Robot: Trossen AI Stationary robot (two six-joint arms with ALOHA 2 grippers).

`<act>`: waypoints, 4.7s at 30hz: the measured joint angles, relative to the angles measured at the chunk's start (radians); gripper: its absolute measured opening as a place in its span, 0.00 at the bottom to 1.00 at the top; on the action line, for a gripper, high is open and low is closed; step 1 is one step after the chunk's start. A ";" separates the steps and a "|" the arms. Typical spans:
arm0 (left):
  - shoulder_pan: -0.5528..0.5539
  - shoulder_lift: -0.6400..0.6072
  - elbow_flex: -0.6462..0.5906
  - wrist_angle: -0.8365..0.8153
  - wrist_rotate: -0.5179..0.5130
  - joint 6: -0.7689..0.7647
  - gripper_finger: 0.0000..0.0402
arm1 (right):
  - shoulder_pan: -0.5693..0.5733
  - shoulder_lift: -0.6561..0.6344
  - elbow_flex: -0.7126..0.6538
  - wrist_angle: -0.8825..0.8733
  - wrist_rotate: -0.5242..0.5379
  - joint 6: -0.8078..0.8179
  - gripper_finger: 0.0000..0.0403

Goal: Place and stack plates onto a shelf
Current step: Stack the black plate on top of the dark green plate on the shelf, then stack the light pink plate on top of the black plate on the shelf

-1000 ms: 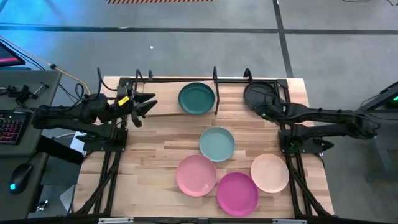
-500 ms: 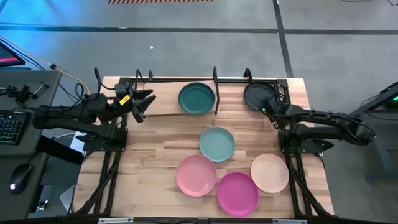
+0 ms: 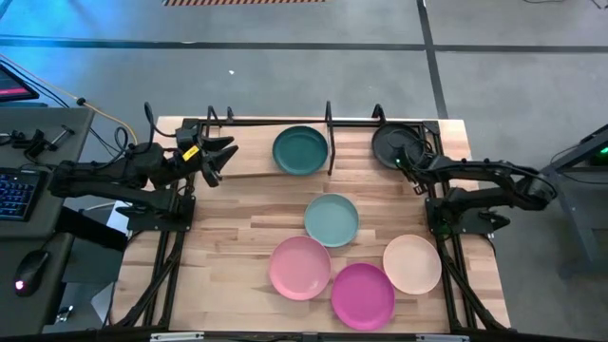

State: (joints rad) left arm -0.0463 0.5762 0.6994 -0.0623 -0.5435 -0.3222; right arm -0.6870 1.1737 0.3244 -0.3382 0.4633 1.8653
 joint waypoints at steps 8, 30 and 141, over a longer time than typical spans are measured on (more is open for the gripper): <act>0.000 -0.078 -0.001 0.017 -0.016 0.014 0.42 | 0.003 -0.149 0.000 0.015 0.049 -0.142 0.01; 0.000 -0.154 0.000 0.076 -0.124 0.116 0.42 | 0.269 -0.081 0.780 0.020 -0.008 -0.906 0.00; 0.000 -0.154 0.001 -0.054 -0.123 0.582 0.42 | 0.666 0.535 0.983 -0.091 0.172 -0.249 0.41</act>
State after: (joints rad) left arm -0.0466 0.4222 0.7002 -0.1167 -0.6664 0.2595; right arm -0.0207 1.7089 1.3079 -0.4289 0.6354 1.6167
